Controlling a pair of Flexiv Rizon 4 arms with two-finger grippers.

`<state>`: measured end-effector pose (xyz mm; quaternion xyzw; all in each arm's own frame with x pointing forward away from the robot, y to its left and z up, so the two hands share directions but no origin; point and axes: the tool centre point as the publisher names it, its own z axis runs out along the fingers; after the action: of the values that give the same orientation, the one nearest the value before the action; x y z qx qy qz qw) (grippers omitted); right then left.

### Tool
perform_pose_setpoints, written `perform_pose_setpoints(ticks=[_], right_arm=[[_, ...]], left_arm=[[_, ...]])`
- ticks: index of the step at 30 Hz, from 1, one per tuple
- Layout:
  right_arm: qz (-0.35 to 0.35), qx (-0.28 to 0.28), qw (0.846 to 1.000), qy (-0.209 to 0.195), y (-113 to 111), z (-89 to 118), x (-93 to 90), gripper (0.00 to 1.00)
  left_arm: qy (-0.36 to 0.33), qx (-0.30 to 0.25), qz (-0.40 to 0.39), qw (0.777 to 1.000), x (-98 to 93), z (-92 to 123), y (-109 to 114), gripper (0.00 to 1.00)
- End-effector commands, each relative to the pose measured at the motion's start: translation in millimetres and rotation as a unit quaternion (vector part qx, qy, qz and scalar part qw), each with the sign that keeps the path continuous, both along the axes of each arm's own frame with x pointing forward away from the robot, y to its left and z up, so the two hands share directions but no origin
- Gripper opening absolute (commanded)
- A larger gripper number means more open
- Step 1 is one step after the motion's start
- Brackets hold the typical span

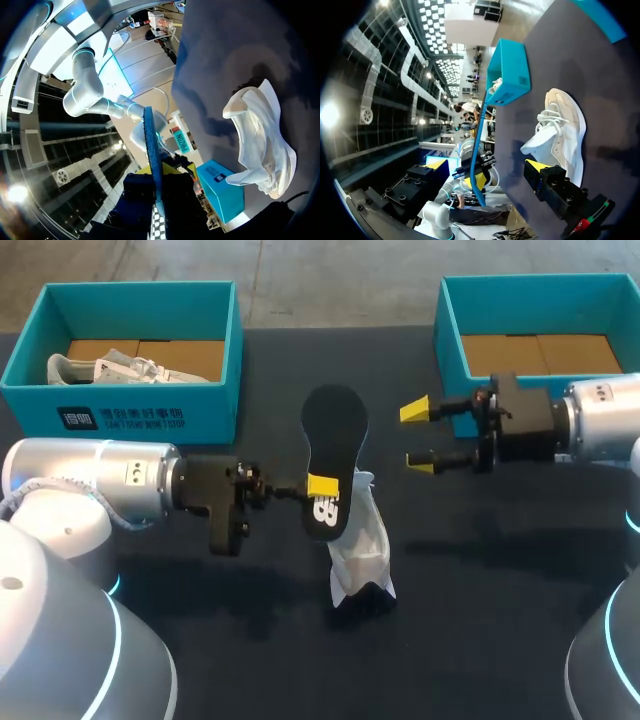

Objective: Take the shoe out of the shoebox, open the shoe tongue, remove and reinsert the insole, then place the shoe into the shoebox

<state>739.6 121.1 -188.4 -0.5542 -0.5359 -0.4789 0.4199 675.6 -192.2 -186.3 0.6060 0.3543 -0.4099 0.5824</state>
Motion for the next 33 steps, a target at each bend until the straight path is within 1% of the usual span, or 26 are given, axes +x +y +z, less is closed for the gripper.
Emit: perform_pose_setpoints(ticks=[1, 10, 16, 21, 26, 33], right_arm=[[0.001, -0.001, 1.0, 0.0, 2.7, -0.9, 2.7, 1.0], [0.001, -0.001, 1.0, 0.0, 2.7, -0.9, 2.7, 1.0], [0.001, -0.001, 1.0, 0.0, 2.7, -0.9, 2.7, 1.0], [0.001, -0.001, 1.0, 0.0, 2.7, -0.9, 2.7, 1.0], [0.001, -0.001, 1.0, 0.0, 2.7, -0.9, 2.7, 1.0], [0.001, 0.0, 1.0, -0.005, 13.2, 0.9, 7.1, 1.0]], left_arm=[[-0.001, -0.001, 0.001, 1.0, -1.1, -0.7, -0.6, 0.0], [-0.002, -0.003, 0.007, 1.0, -0.3, -1.1, -1.3, 0.0], [0.004, -0.016, 0.039, 0.999, 8.9, 3.3, -2.7, 0.0], [0.002, -0.019, 0.046, 0.999, 13.8, 6.8, -6.8, 0.0], [0.008, -0.022, 0.05, 0.998, 15.9, 4.8, -10.4, 0.0], [0.011, -0.018, 0.051, 0.998, 15.8, -0.8, -9.9, 0.0]])
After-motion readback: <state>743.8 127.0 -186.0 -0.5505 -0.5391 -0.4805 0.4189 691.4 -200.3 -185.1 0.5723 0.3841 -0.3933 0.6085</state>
